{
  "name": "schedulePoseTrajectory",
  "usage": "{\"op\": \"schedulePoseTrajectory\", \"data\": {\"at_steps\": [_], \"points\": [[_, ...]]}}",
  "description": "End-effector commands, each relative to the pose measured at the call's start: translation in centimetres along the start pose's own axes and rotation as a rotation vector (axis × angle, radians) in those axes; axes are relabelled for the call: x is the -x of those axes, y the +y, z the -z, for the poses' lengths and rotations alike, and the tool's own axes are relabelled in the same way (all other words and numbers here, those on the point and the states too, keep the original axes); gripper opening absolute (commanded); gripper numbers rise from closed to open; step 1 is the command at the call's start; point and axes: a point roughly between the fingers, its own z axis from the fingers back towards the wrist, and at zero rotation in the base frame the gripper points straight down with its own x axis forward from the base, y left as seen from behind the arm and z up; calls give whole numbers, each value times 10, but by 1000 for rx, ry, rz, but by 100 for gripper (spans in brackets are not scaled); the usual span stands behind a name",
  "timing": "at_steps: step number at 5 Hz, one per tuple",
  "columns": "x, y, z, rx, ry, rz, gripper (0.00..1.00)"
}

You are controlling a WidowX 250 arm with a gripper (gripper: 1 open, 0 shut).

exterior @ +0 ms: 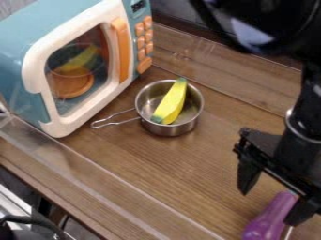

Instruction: Put the eggplant in the silver pot

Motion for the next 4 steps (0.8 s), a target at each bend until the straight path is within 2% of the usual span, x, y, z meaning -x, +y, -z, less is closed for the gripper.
{"op": "schedulePoseTrajectory", "data": {"at_steps": [1,4], "points": [[-5,-5,-7,38,-68,27,100],[-5,-4,17,57,-92,68,100]]}}
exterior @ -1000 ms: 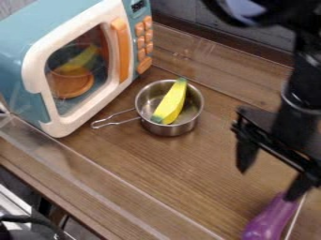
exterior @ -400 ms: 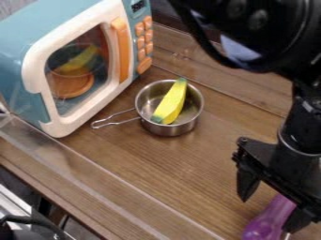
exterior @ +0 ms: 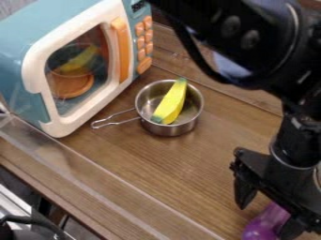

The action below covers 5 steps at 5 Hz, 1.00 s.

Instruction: Put the eggplant in the silver pot

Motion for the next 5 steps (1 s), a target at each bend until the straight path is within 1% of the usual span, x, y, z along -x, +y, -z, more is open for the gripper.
{"op": "schedulePoseTrajectory", "data": {"at_steps": [1,2,3,4,5], "points": [[-8,5,-8,17,-37,-47,100],[-10,11,-10,21,-44,-88,0],[-15,12,-13,33,-45,-73,100],[-19,11,-14,49,-50,-57,100],[-12,6,-12,53,-50,-72,100]]}}
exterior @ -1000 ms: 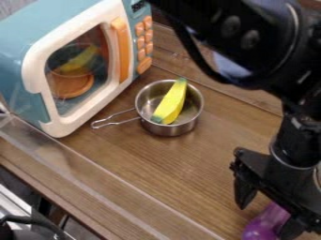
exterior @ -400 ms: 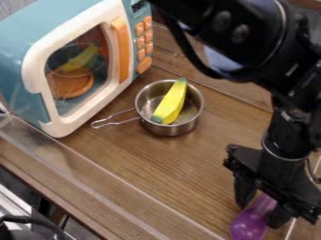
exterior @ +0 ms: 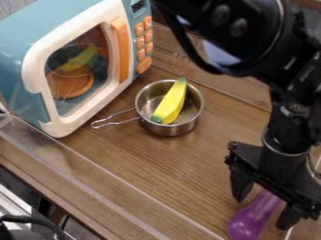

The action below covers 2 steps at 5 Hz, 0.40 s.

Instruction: Put the eggplant in the silver pot

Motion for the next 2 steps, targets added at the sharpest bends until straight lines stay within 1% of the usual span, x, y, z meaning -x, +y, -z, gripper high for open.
{"op": "schedulePoseTrajectory", "data": {"at_steps": [1,2], "points": [[1,-10,-11,29,-50,-8,100],[-2,-11,-10,36,-48,8,100]]}}
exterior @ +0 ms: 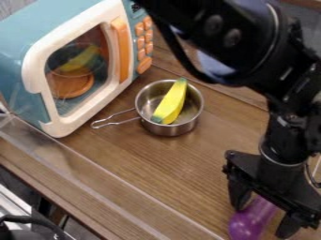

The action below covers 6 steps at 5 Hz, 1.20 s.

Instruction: Put the eggplant in the silver pot

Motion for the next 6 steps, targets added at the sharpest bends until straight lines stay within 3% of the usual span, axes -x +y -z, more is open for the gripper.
{"op": "schedulePoseTrajectory", "data": {"at_steps": [1,2,3,4,5,6], "points": [[-13,-5,-12,34,-48,13,100],[-15,-5,-20,48,-43,79,100],[-16,-6,-15,49,-36,117,0],[-17,-6,-16,47,-27,155,0],[-27,-6,-32,40,-26,186,0],[-43,-1,-63,33,-51,207,0]]}}
